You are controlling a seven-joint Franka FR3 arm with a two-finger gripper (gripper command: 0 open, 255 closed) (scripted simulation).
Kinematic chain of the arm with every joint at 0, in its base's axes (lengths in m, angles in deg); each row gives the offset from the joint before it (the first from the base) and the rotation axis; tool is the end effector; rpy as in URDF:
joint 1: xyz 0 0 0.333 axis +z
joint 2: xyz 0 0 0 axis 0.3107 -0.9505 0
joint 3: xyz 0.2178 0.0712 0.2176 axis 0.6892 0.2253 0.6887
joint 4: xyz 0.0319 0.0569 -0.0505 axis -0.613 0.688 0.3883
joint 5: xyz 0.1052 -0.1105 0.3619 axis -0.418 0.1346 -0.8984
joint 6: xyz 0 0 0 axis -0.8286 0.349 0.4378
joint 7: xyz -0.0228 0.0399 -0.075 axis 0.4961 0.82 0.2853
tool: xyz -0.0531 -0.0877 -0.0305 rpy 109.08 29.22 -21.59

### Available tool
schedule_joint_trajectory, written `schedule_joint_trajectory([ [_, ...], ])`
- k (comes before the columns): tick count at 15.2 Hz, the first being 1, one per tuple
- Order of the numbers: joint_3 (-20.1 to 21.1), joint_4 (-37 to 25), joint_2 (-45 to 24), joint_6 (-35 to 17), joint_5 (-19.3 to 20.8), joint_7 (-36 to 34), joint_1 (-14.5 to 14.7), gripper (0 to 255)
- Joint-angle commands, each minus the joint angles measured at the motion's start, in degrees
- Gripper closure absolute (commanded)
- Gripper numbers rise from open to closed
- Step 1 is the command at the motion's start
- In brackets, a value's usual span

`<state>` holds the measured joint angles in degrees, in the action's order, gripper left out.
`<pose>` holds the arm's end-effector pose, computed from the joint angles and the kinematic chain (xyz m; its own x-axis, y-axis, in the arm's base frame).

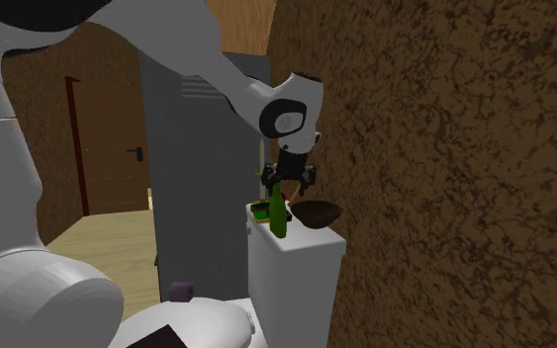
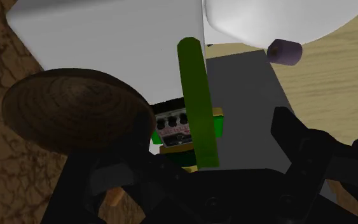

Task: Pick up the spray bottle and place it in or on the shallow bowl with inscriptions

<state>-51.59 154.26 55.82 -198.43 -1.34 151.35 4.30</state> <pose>0.5221 0.0351 0.4767 0.5322 0.7202 0.4452 0.8162 -0.5762 -0.0436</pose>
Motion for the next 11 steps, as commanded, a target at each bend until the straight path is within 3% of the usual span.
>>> schedule_joint_trajectory([
  [1, -0.69, -3.29, -4.01, 0.20, -4.73, 7.89, 1.82, 0],
  [3, -0.66, -5.36, -6.40, 0.73, -7.57, 12.59, 2.45, 0],
  [11, 0.34, -4.62, -10.21, -3.45, -10.96, 14.64, 3.39, 0],
])
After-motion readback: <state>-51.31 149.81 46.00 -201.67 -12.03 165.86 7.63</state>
